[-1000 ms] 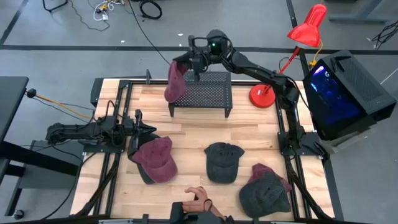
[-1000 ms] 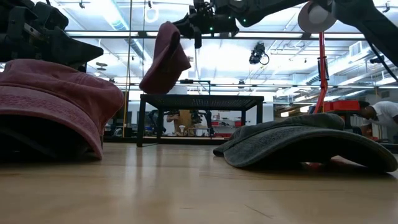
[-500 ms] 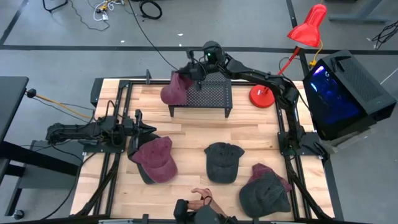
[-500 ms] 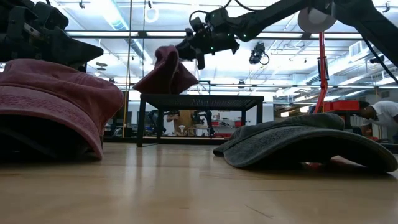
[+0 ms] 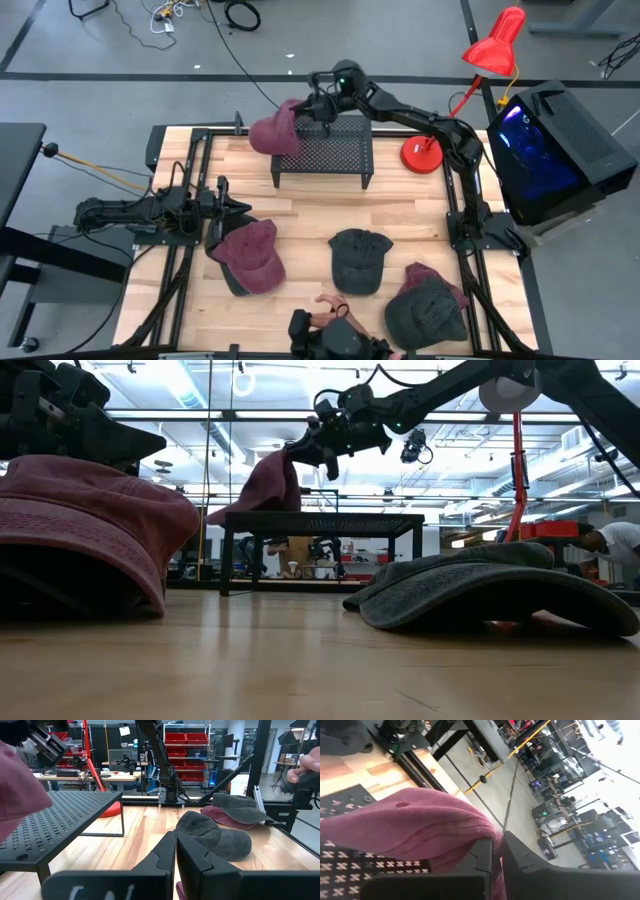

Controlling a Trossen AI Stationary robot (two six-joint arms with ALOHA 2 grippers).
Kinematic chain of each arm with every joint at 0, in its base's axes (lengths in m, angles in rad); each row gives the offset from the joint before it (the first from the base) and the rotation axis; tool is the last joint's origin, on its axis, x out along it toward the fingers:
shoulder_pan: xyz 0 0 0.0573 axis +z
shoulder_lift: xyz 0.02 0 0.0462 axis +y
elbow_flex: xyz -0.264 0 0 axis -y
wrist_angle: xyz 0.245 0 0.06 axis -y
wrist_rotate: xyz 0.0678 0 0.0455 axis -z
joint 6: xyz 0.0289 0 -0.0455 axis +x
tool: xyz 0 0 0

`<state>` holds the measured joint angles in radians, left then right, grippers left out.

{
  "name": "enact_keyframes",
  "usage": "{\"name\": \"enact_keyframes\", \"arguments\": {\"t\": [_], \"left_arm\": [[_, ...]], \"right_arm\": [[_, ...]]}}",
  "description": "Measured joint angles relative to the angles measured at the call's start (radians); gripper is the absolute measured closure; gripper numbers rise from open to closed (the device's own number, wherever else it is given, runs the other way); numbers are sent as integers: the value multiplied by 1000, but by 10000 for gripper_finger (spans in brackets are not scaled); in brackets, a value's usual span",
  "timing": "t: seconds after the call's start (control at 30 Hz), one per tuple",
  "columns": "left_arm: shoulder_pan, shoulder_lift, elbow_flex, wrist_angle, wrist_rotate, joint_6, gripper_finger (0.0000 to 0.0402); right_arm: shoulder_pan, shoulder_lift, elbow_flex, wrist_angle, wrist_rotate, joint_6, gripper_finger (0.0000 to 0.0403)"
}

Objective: Pick & Place hat
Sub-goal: Put the middle red cap on the shelf

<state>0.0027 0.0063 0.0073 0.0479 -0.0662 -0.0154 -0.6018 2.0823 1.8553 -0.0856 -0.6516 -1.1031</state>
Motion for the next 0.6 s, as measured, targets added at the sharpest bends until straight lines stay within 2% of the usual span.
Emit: {"name": "enact_keyframes", "arguments": {"t": [0.13, 0.47, 0.6], "left_arm": [[0, 0, 0, 0, 0, 0, 381], [0, 0, 0, 0, 0, 0, 381], [0, 0, 0, 0, 0, 0, 381]], "right_arm": [[0, -1, 0, -42, -38, -5, 391], [-33, -51, 0, -195, -51, -58, 392], [-47, -59, 0, -267, -94, -61, 392]]}}
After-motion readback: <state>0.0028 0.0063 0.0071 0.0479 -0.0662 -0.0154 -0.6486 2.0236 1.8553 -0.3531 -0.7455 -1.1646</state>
